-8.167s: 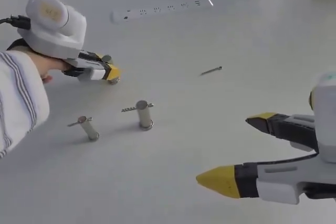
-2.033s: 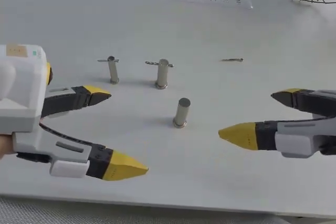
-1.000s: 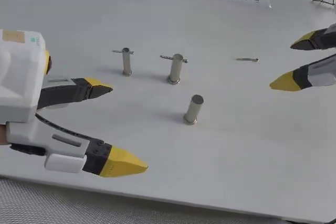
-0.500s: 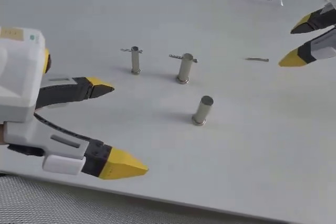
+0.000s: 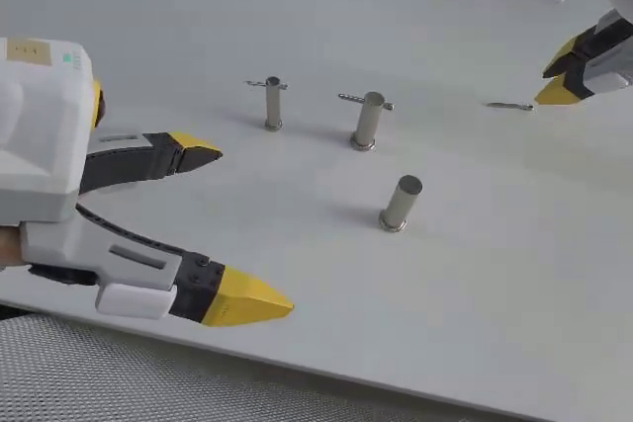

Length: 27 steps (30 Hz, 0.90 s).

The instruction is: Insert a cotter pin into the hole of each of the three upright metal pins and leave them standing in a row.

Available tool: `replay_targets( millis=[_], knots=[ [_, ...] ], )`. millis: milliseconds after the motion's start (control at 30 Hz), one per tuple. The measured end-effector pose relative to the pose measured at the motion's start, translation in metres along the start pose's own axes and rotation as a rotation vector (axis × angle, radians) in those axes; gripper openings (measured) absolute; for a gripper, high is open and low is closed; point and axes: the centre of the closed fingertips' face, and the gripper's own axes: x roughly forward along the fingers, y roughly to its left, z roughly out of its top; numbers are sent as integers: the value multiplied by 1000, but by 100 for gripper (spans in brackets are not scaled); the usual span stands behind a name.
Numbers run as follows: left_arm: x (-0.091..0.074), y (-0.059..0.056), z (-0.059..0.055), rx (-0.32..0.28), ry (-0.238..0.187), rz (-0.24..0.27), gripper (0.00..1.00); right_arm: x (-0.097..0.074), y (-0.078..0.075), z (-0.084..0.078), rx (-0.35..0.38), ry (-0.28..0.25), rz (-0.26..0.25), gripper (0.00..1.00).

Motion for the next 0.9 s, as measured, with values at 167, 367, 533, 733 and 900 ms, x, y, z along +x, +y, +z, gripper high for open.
replay_targets(
  millis=[167, 367, 533, 733, 900],
  knots=[
    [-7, 11, -7, -20, -8, 9, 99, 12, 3, -6, -33, 52, 31, 9],
    [-7, 12, -13, -39, 0, 22, 99, 22, 6, -8, -75, 95, 39, 8],
    [-8, 9, -14, -50, 0, 25, 97, 28, 3, -7, -82, 96, 49, 6],
    [-7, 5, -13, -55, -1, 33, 97, 33, 3, -8, -94, 114, 60, 4],
    [-6, 2, -11, -59, -1, 37, 97, 34, 3, -9, -121, 129, 73, 3]
  ],
)
